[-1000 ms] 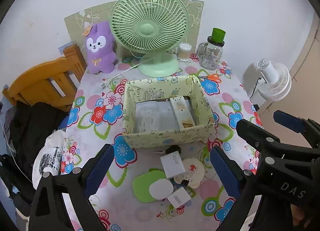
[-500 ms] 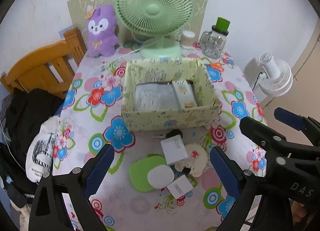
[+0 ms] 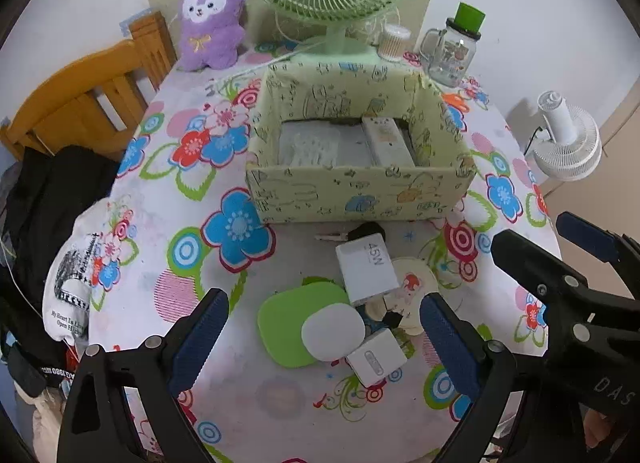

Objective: Organize rigid objects
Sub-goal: 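Grasp the white round puck on the green pad with the left gripper while the right gripper approaches the charger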

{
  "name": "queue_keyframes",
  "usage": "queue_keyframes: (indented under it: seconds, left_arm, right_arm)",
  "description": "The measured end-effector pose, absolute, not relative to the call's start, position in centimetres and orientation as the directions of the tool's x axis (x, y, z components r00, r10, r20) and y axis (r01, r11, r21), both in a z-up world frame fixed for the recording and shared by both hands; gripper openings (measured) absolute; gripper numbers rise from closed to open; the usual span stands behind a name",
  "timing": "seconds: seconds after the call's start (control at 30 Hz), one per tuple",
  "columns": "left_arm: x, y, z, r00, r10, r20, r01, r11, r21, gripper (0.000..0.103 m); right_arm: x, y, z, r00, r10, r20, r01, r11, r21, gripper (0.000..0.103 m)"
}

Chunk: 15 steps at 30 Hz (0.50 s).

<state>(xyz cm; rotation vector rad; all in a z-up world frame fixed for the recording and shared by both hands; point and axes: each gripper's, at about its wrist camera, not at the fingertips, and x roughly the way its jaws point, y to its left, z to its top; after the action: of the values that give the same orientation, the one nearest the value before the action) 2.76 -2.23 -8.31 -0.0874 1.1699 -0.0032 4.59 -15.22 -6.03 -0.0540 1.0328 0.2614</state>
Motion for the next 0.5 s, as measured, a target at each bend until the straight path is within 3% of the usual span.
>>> queue_keyframes:
  seconds: [0.5]
  left_arm:
    - [3.1, -2.4, -12.9, 0.31, -0.049, -0.95, -0.062, 0.996, -0.071, 0.097]
  right_arm:
    - [5.0, -15.0, -10.6, 0.429, 0.159, -0.889, -0.231, 0.971, 0.062, 0.088]
